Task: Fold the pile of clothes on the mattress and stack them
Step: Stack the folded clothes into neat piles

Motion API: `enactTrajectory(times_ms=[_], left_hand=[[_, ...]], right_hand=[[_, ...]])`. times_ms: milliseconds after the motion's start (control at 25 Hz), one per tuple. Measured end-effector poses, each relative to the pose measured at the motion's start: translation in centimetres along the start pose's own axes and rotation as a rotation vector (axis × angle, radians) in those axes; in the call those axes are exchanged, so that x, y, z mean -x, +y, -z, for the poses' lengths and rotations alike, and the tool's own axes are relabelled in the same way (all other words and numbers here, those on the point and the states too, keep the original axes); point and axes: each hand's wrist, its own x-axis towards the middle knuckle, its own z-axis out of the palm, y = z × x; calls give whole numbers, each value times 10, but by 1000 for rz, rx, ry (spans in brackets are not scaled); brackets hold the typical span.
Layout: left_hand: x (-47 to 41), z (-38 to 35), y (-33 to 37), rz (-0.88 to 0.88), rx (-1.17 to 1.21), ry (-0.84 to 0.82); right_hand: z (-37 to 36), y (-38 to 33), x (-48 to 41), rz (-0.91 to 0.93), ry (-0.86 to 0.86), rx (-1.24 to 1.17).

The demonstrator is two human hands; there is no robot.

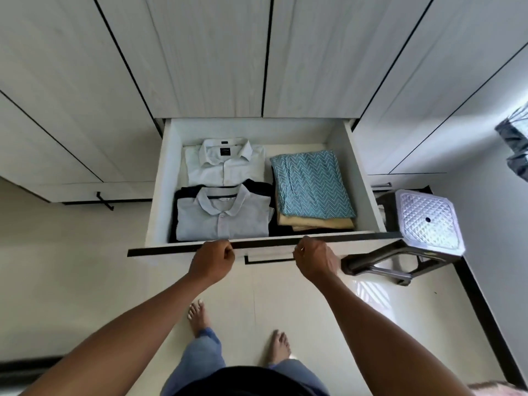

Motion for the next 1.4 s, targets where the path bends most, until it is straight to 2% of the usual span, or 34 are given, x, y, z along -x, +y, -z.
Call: enactTrajectory(times_ms=[120, 200, 320, 480, 560, 680, 880, 1080, 1400], left_hand=[[13, -37, 8, 198, 66, -91], [17, -63, 11, 381, 229, -164], [13, -96, 13, 535, 417, -192], [-26, -134, 17, 661, 610, -109], [-48, -148, 14, 791, 745, -32], [-60, -155, 10, 913, 808, 10], [-85, -143, 7, 878, 679, -32], [-133, -116, 10, 879, 681, -195], [-193, -99, 9, 853, 667, -205]], right_hand=[[-21, 38, 0, -56, -146, -87], [-37, 59, -7, -120, -274, -121], [-58, 68, -27, -166, -321, -186], [-97, 59, -57, -249, -396, -316], [-117, 61, -65, -392, -336, -511], [-126, 57, -67, -621, -306, -761], [-121, 39, -92, -696, -276, -799], [-120, 27, -142, -689, -272, -703], [-138, 25, -216, -744, -286, -680]])
